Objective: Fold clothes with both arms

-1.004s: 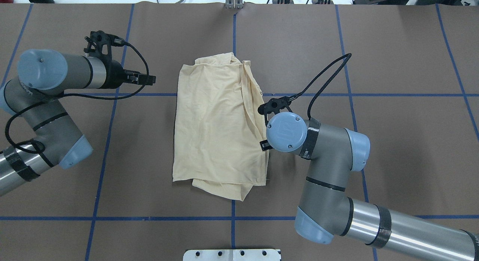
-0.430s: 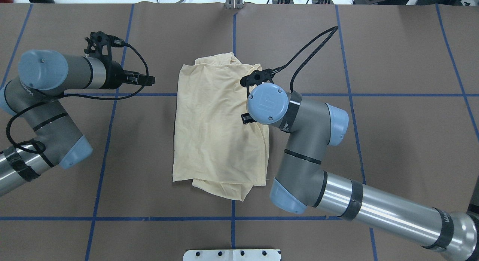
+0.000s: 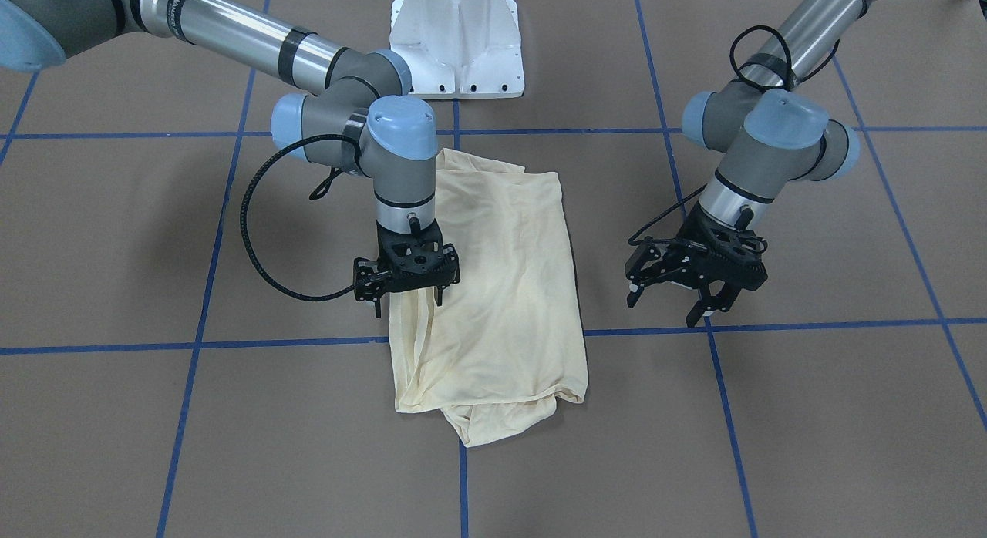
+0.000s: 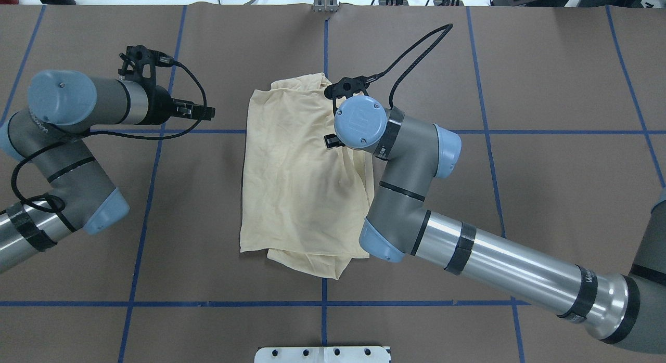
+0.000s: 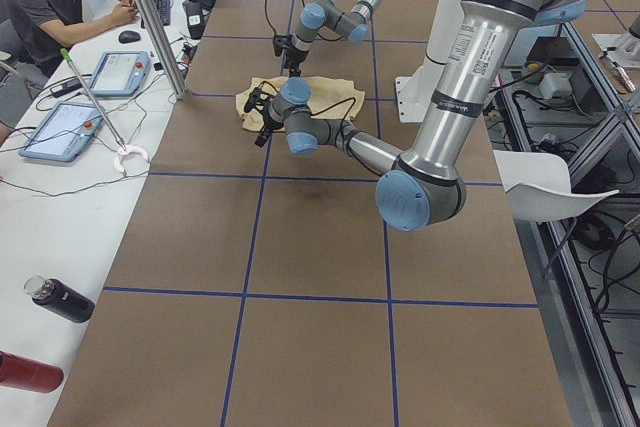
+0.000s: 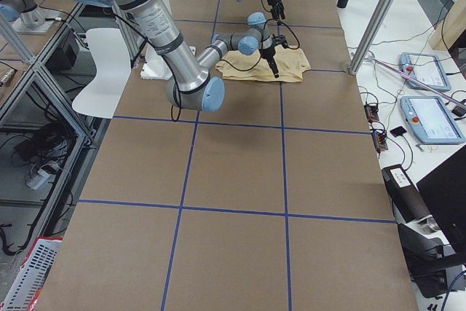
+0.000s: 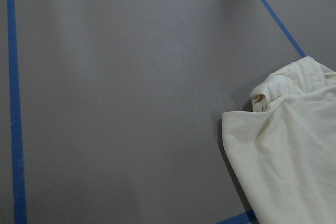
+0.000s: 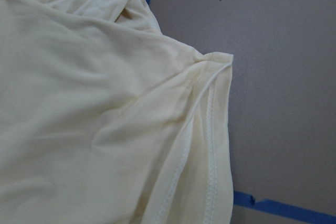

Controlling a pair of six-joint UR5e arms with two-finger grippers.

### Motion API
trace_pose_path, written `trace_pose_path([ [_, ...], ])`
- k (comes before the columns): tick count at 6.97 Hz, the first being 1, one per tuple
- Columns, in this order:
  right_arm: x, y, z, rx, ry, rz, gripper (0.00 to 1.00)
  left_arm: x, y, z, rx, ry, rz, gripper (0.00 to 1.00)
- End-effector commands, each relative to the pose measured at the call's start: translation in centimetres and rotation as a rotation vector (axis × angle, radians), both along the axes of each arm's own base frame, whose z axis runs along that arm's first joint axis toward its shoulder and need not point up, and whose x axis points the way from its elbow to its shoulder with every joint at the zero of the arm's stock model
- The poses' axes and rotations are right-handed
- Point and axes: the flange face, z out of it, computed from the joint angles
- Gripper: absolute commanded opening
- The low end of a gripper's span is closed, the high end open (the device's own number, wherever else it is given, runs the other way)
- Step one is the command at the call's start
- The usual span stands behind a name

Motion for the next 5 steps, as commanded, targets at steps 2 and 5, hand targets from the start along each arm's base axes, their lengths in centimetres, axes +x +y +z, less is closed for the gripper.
trace_pose_path([
  [2, 0.3, -1.4, 2.0, -0.006, 0.041, -0.016, 1.0, 0.7, -0.5, -0.7, 0.004, 0.004, 0.002, 1.0],
  [5, 2.4, -2.2, 6.6, -0.009, 0.102, -0.061, 1.0, 0.7, -0.5, -0.8, 0.004, 0.006, 0.002, 1.0],
])
